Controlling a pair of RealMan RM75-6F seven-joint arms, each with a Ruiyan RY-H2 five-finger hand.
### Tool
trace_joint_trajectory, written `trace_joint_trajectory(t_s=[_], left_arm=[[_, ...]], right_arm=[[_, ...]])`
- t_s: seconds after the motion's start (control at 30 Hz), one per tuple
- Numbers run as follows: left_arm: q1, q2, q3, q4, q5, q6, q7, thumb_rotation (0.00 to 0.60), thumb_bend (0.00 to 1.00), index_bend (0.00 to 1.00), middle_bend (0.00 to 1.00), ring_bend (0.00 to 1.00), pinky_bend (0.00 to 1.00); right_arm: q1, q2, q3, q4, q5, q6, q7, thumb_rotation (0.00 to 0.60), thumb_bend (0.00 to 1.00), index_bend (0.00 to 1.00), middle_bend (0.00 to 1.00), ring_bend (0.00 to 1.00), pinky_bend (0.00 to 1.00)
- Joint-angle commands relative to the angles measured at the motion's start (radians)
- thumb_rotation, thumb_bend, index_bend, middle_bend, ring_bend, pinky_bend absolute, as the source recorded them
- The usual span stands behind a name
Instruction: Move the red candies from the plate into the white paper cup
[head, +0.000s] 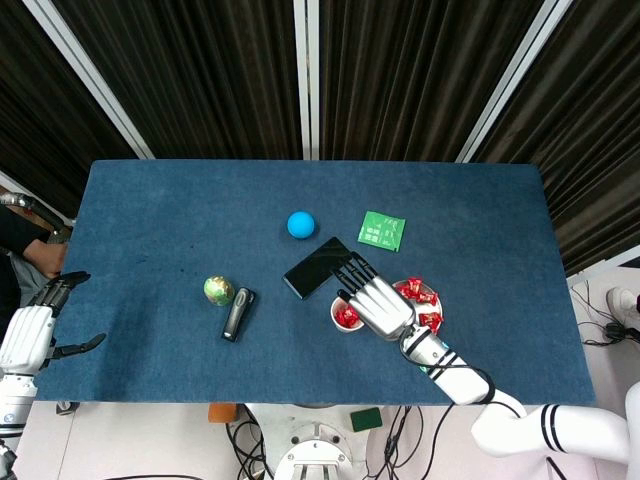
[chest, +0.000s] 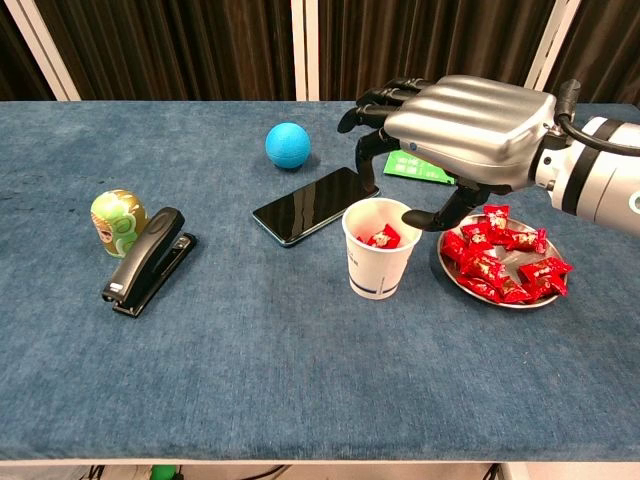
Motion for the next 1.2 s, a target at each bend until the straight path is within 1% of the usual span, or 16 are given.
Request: trace_joint_trajectory(t_s=[0.03,0.2,0.33,0.43,0.53,0.63,0.9,1.2], left_arm=[[0.000,0.000,0.000,0.000,0.000,0.001,0.000,0.600,0.06,0.18,0.15,0.13,0.25],[0.000,0.000,0.000,-0.001,0.002,-0.001,0.001,0.600,0.06,0.18,0.15,0.13,0.25],[-0.002,0.000,-0.001,-0.004,0.004,-0.001,0.004,0.600,0.06,0.18,0.16,0.13,0.25],[-0.004,-0.002,0.000,-0.006,0.007,-0.003,0.007,0.600,0.06,0.18,0.16,0.13,0.25],[-0.005,-0.002,0.000,-0.009,0.010,-0.003,0.011,0.600,0.06,0.18,0.15,0.13,0.25],[-0.005,-0.001,0.001,-0.012,0.010,-0.005,0.015,0.600,0.06,0.18,0.16,0.13,0.25],[-0.007,0.000,0.003,-0.019,0.014,-0.006,0.022,0.600,0.06,0.18,0.16,0.13,0.25],[-0.006,-0.001,0.004,-0.018,0.012,-0.007,0.023,0.600,0.06,0.18,0.15,0.13,0.25]], right_arm=[[-0.005,0.008,-0.002,-0.008,-0.009,0.011,0.004,0.600,0.30,0.38,0.07,0.00,0.00],[-0.037,0.050,-0.015,-0.028,-0.032,0.062,0.011,0.600,0.30,0.38,0.07,0.00,0.00],[-0.070,0.093,-0.028,-0.031,-0.018,0.090,0.012,0.600,0.30,0.39,0.07,0.00,0.00],[-0.093,0.121,-0.042,-0.020,0.019,0.084,0.019,0.600,0.30,0.41,0.07,0.00,0.00],[-0.108,0.147,-0.062,-0.017,0.073,0.053,0.020,0.600,0.30,0.42,0.06,0.00,0.00],[-0.118,0.167,-0.081,-0.014,0.120,0.027,-0.007,0.600,0.30,0.42,0.06,0.00,0.00],[-0.122,0.175,-0.105,-0.014,0.229,-0.011,-0.088,0.600,0.30,0.43,0.06,0.00,0.00],[-0.106,0.148,-0.114,0.010,0.283,-0.036,-0.133,0.600,0.30,0.43,0.06,0.00,0.00]])
